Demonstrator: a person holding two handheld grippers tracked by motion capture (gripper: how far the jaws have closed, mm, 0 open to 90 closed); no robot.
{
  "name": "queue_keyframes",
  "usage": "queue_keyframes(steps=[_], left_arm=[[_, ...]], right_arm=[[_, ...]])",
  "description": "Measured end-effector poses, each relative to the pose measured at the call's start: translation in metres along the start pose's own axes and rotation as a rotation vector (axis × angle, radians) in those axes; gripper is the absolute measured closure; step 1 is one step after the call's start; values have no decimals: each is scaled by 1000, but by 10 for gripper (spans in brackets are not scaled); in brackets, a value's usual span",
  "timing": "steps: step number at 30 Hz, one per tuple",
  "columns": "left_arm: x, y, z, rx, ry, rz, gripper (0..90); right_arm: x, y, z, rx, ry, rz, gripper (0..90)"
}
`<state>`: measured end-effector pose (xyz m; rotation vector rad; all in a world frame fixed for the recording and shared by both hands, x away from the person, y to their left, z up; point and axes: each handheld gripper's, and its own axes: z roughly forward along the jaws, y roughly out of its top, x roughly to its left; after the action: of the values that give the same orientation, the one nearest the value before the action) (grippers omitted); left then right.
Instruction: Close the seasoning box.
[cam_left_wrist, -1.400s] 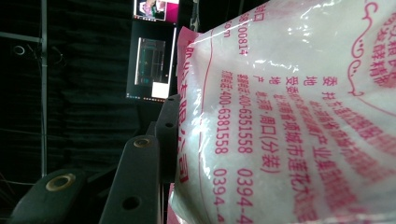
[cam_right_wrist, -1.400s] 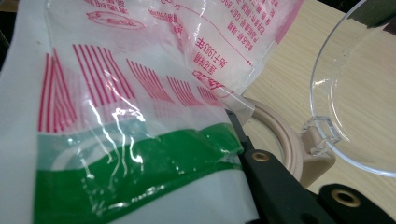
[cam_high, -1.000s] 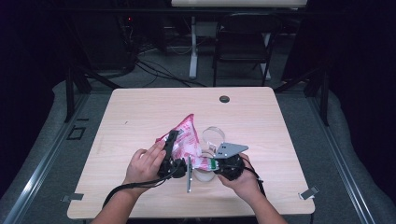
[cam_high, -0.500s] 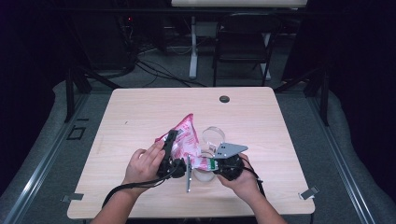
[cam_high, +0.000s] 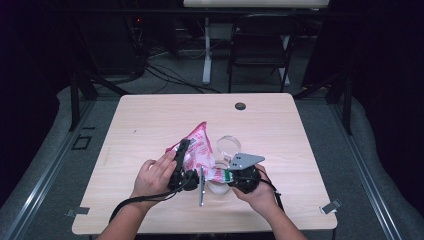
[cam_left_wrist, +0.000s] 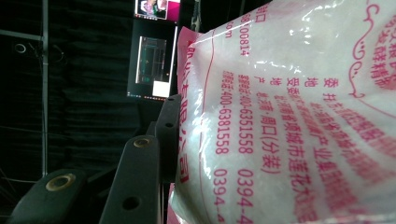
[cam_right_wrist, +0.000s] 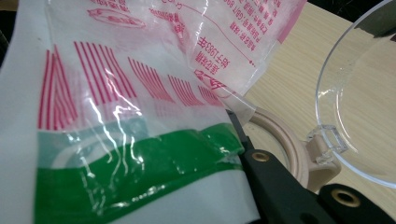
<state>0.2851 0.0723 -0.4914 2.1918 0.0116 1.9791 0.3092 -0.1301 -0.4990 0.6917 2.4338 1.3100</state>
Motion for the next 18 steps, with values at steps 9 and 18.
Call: queue_keyframes(steps=[9,18], left_arm=[[-2,-1,1,6,-4,-3,630],[-2,3,2,-1,-2,1,630]], right_arm=[[0,-1,2,4,0,-1,900],[-2,-1,0,7,-6,-2,900]])
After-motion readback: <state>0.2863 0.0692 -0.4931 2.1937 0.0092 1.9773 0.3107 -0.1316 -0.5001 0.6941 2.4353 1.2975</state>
